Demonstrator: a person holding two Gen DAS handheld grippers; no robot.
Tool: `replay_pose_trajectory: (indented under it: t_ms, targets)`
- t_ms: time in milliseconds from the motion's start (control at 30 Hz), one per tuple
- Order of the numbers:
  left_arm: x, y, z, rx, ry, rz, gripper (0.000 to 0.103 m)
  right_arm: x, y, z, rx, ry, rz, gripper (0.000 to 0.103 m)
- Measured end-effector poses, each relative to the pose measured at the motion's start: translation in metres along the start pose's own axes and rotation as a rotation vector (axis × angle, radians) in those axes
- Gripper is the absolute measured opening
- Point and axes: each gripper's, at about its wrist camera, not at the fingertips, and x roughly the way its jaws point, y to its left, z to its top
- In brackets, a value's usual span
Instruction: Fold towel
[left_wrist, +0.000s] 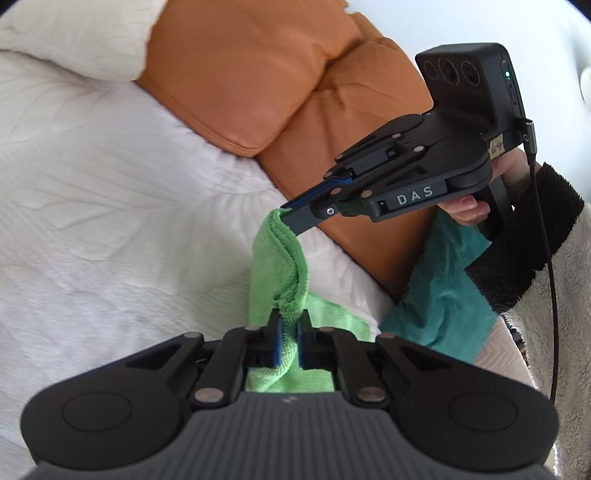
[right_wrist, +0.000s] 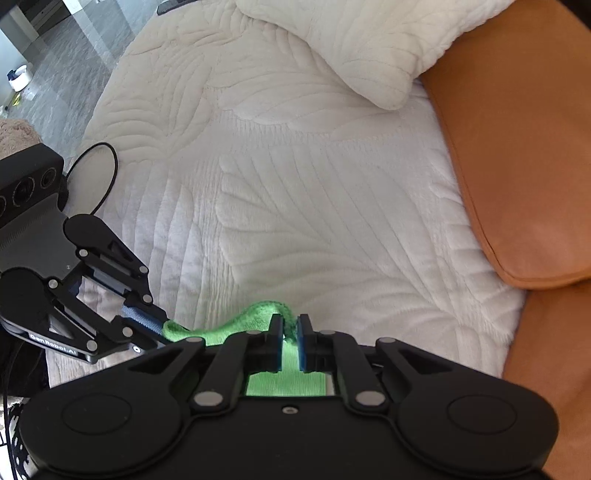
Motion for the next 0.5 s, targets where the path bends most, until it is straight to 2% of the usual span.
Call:
replay_pose_trajectory:
  t_ms: [233,500]
  targets:
    - [0.022,-0.039,-0.020,0.058,0.048,-0.013,0.008,-0.019,0.006,-0.058,0.065,-0.031,-0.034,0.007]
    - [0.057,-0.076,-0.046,0.135,0.101,-0.019,0.008,-0.018,0.001,-0.117,0.139,-0.036,-0.053,0.007]
